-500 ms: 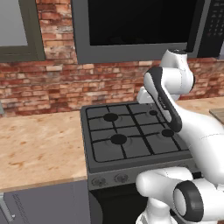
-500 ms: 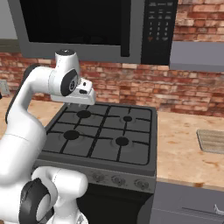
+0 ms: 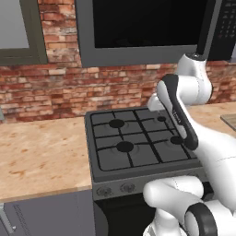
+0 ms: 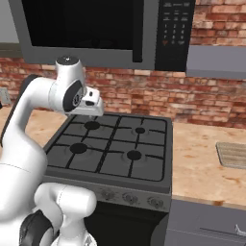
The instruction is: Retrieve the reheated potato from the microwave, then place the potato, cheese, and condiment on the cutting board.
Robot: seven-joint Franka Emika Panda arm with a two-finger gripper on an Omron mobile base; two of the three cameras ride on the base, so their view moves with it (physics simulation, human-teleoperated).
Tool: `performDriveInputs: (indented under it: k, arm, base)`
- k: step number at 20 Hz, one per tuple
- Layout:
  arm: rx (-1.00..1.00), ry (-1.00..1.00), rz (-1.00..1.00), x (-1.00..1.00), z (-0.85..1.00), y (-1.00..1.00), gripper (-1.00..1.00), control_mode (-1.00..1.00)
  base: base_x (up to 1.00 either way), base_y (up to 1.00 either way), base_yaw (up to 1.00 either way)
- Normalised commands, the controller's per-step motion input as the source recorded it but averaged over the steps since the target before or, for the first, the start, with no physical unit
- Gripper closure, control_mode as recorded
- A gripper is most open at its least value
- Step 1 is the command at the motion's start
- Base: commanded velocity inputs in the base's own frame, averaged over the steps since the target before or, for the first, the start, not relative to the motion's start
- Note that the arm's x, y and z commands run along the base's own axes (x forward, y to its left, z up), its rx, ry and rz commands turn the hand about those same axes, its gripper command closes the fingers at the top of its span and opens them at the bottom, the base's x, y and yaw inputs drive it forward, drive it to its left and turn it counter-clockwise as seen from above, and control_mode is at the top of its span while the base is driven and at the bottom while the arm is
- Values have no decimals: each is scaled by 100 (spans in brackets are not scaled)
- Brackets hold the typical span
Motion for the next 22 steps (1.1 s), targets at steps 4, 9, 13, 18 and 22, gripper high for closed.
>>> performDriveInputs:
  k: [4,9,13,18,22]
  arm:
    - [2,-11,2,-10,30,-15,-100,-100]
    - [-2,-17,1,0,44,-27,-100,-100]
    - [-5,-18,0,2,45,-29,-100,-100]
    - [-1,-12,0,3,48,-30,-100,-100]
    - [0,-22,0,0,38,-35,-100,-100]
  base:
    - [0,0,0]
    - [0,0,0]
    - [0,0,0]
    - [0,0,0]
    - [0,0,0]
